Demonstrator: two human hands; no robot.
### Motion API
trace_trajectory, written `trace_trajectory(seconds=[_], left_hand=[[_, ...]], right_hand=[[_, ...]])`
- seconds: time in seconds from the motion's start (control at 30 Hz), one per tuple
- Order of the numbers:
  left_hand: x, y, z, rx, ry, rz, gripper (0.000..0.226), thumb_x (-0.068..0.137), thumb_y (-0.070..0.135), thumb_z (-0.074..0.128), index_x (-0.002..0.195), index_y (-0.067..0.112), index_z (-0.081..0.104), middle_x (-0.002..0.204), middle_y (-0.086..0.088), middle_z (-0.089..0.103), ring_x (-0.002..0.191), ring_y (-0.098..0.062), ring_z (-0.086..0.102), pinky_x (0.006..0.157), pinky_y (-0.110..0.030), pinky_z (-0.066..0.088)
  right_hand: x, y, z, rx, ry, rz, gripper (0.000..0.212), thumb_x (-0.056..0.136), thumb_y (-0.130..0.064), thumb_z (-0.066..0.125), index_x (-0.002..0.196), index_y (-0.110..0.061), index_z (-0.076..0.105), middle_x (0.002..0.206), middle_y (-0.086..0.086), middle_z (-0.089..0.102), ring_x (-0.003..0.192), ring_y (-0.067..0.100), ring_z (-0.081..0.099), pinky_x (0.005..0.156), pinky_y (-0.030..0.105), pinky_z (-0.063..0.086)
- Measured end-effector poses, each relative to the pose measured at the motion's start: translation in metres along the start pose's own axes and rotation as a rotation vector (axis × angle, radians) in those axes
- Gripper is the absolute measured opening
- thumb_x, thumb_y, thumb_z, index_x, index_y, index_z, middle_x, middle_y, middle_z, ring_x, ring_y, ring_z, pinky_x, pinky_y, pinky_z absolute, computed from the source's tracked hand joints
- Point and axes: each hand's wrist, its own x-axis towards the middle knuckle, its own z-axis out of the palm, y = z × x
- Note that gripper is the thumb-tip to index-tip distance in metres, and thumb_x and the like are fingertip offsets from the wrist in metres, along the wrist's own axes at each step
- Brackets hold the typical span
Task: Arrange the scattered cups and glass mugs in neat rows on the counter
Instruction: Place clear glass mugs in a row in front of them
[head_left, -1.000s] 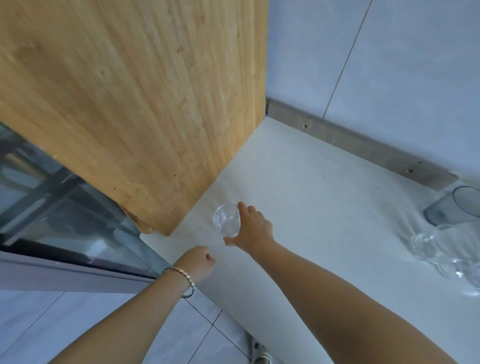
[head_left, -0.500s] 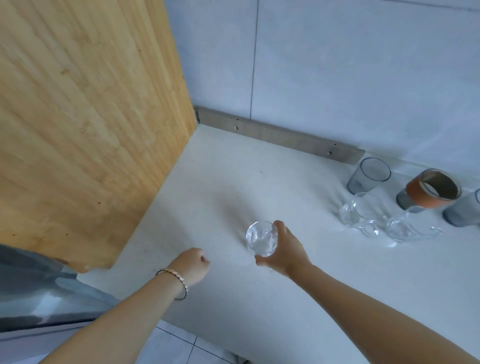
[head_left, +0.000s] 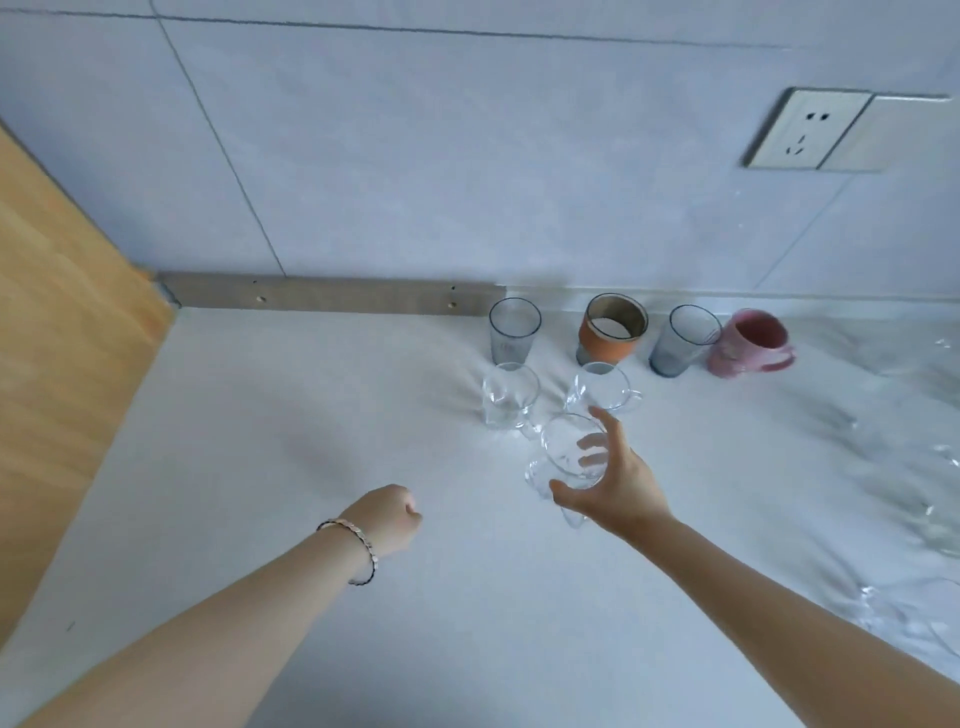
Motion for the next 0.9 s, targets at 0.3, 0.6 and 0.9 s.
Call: trace_trajectory(seconds=[0.3,0.6,0.9], left_hand=[[0.022,0.150,0.056,-0.008,-0.009,0.005,0.012,0.085,0.013,0.039,0.078,0.017,0.048,0.086,-0.001,0.053,0.078,-0.020,0.047,0.073,-0.027,0.038],[0.025,0.228,0.081,-0.119,0.033,-0.090,0.013,0.086,0.012,0.042,0.080,0.014,0.054,0.076,0.000,0.056,0.075,-0.019,0.051,0.059,-0.024,0.036],[0.030,0.239,0.082,-0.096,0.018,-0.100,0.018,0.087,0.015,0.043,0.071,0.020,0.049,0.075,0.006,0.053,0.079,-0.017,0.053,0.062,-0.022,0.038]], right_hand=[[0.058,0.121,-0.117,-0.214,-0.013,0.135,0.085,0.063,-0.040,0.079,0.133,-0.026,0.033,0.124,-0.002,0.057,0.110,0.021,0.059,0.086,0.029,0.046],[0.127,0.151,-0.137,-0.188,-0.051,0.140,0.084,0.068,-0.040,0.075,0.136,-0.021,0.028,0.127,0.004,0.054,0.111,0.028,0.059,0.088,0.034,0.047],[0.119,0.158,-0.135,-0.207,-0.128,0.110,0.101,0.070,-0.048,0.074,0.146,-0.021,0.014,0.139,0.004,0.046,0.123,0.026,0.053,0.095,0.036,0.045]])
